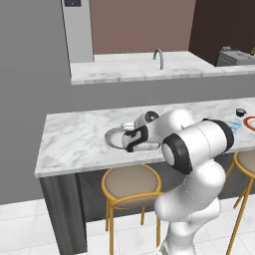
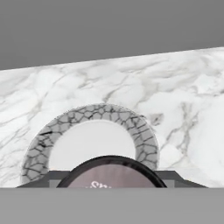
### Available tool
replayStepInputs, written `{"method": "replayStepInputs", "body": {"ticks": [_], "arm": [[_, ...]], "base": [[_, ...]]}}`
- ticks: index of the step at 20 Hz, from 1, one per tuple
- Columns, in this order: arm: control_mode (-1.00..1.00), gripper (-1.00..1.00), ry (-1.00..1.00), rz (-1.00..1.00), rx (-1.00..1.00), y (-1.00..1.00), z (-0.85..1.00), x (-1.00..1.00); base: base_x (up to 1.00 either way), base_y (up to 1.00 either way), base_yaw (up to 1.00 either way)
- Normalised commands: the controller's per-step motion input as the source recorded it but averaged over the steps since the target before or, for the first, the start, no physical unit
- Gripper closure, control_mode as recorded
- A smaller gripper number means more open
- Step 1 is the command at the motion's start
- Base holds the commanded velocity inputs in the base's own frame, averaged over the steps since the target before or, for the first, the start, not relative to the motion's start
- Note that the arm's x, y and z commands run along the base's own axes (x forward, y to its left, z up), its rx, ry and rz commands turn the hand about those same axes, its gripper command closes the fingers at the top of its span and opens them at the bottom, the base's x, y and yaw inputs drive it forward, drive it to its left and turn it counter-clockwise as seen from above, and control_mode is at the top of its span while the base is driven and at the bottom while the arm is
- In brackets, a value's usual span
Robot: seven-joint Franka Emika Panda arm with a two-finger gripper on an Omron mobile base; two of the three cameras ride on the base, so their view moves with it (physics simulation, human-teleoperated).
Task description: Place two yogurt containers on each plate.
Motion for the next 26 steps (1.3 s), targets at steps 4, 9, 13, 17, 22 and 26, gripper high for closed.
{"method": "replayStepInputs", "body": {"ticks": [4, 9, 13, 17, 22, 26], "arm": [[-1.0, 1.0, 0.28, 0.0, 0.0, 0.26, 0.16, 0.36], [-1.0, 1.0, 0.25, 0.0, -0.01, 0.39, 0.01, 0.28], [-1.0, 1.0, 0.03, 0.0, -0.06, 0.28, -0.03, 0.01], [-1.0, 1.0, -0.03, -0.01, -0.03, 0.12, -0.12, -0.06], [-1.0, 1.0, 0.0, -0.02, 0.0, 0.0, -0.14, 0.0], [-1.0, 1.0, 0.03, -0.01, 0.0, 0.0, -0.17, 0.0]], "base": [[0.0, 0.0, 0.0], [0.0, 0.0, 0.0], [0.0, 0.0, 0.0], [0.0, 0.0, 0.0], [0.0, 0.0, 0.0], [0.0, 0.0, 0.0]]}}
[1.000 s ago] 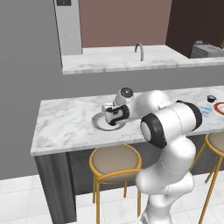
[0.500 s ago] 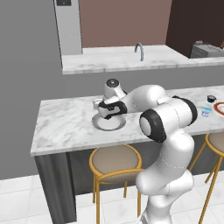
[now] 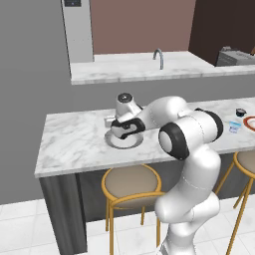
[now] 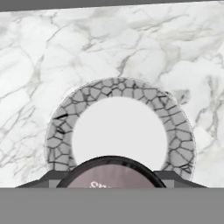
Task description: Place two yogurt containers on each plate.
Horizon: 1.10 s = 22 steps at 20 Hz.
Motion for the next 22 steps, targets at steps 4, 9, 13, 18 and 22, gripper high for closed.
{"method": "replayStepInputs", "body": {"ticks": [4, 9, 13, 18, 22], "arm": [[-1.0, 1.0, 0.09, -0.01, 0.0, 0.0, -0.17, 0.0], [-1.0, 1.0, 0.06, -0.01, 0.0, 0.0, -0.21, 0.0], [-1.0, 1.0, 0.0, 0.0, 0.0, 0.0, -0.19, 0.11], [-1.0, 1.0, 0.0, 0.0, 0.0, 0.0, -0.25, 0.2], [-1.0, 1.0, 0.0, 0.0, 0.0, 0.0, -0.23, 0.19]], "base": [[0.0, 0.0, 0.0], [0.0, 0.0, 0.0], [0.0, 0.0, 0.0], [0.0, 0.0, 0.0], [0.0, 0.0, 0.0]]}}
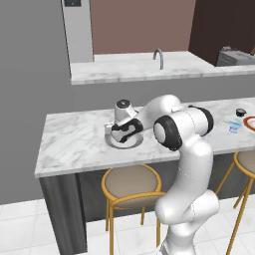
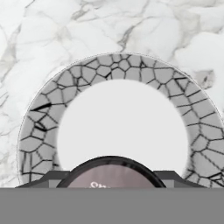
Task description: Place two yogurt containers on each plate.
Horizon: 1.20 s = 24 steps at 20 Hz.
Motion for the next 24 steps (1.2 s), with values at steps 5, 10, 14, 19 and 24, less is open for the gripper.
{"method": "replayStepInputs", "body": {"ticks": [5, 10, 14, 19, 24], "arm": [[-1.0, -1.0, 0.0, 0.0, 0.0, 0.01, -0.03, 0.1], [-1.0, -1.0, 0.0, -0.01, 0.0, 0.0, 0.03, 0.0], [-1.0, -1.0, 0.0, -0.01, 0.0, 0.0, 0.01, 0.0], [-1.0, -1.0, 0.0, -0.02, 0.0, 0.0, 0.09, 0.0], [-1.0, -1.0, 0.0, -0.06, 0.0, -0.09, 0.32, -0.18]], "base": [[0.0, 0.0, 0.0], [0.0, 0.0, 0.0], [0.0, 0.0, 0.0], [0.0, 0.0, 0.0], [0.0, 0.0, 0.0]]}}
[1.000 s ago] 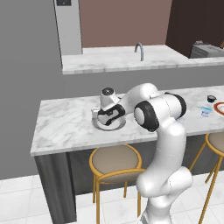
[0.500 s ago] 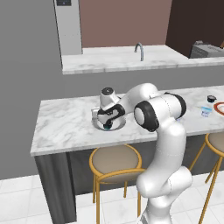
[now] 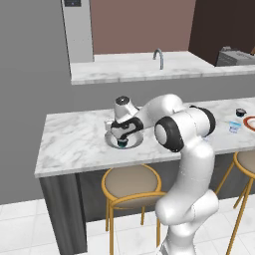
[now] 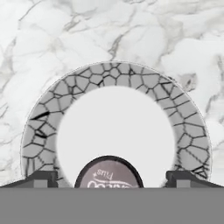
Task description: Place two yogurt containers on each plate.
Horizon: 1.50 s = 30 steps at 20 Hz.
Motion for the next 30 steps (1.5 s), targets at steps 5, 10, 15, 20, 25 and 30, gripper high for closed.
{"method": "replayStepInputs", "body": {"ticks": [5, 10, 15, 20, 25, 30], "arm": [[-1.0, -1.0, 0.0, -0.08, 0.0, -0.61, 0.25, -0.38], [-1.0, -1.0, 0.0, -0.08, 0.0, -0.98, 0.27, -0.3], [-1.0, -1.0, 0.0, -0.02, 0.0, -1.0, 0.31, -0.32], [-1.0, -1.0, 0.02, -0.02, 0.0, -0.99, 0.32, -0.41], [-1.0, -1.0, 0.09, -0.09, 0.02, -0.92, 0.31, -0.47], [-1.0, -1.0, 0.1, -0.17, 0.01, -0.82, 0.16, -0.37]], "base": [[0.0, 0.0, 0.0], [0.0, 0.0, 0.0], [0.0, 0.0, 0.0], [0.0, 0.0, 0.0], [0.0, 0.0, 0.0], [0.0, 0.0, 0.0]]}}
